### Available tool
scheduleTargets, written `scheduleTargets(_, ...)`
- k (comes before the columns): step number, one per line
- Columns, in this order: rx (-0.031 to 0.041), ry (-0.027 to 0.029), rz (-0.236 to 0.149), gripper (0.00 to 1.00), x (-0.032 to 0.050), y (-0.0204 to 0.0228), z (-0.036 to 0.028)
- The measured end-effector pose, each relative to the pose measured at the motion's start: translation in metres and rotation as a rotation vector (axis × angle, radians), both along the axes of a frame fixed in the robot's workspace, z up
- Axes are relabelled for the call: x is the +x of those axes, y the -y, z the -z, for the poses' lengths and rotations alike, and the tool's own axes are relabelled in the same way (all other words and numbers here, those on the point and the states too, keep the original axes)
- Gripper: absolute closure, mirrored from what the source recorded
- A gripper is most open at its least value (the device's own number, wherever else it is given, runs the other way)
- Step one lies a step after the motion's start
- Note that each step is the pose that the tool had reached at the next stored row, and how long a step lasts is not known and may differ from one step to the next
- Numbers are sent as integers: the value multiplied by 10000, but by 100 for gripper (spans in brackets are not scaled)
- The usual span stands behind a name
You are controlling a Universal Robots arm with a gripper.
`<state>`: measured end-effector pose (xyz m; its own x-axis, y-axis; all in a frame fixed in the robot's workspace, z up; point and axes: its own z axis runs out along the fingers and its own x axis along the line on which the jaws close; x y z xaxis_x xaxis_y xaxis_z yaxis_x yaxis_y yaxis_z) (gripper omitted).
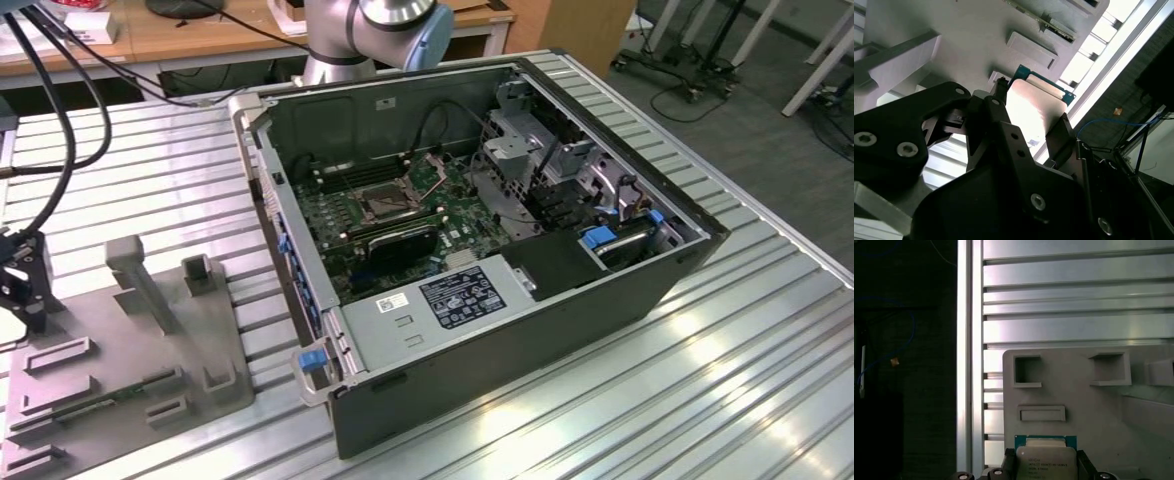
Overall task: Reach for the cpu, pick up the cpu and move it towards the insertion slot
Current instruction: 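Pick up the cpu and move it towards the insertion slot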
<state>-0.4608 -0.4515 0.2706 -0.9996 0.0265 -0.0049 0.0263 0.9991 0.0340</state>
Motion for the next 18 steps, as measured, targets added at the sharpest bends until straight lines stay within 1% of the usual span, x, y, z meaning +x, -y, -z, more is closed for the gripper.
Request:
scheduleTargets(8, 0, -1, 0, 45, 0, 0, -30)
scheduleTargets(18, -1, -1, 0, 45, 0, 0, -88)
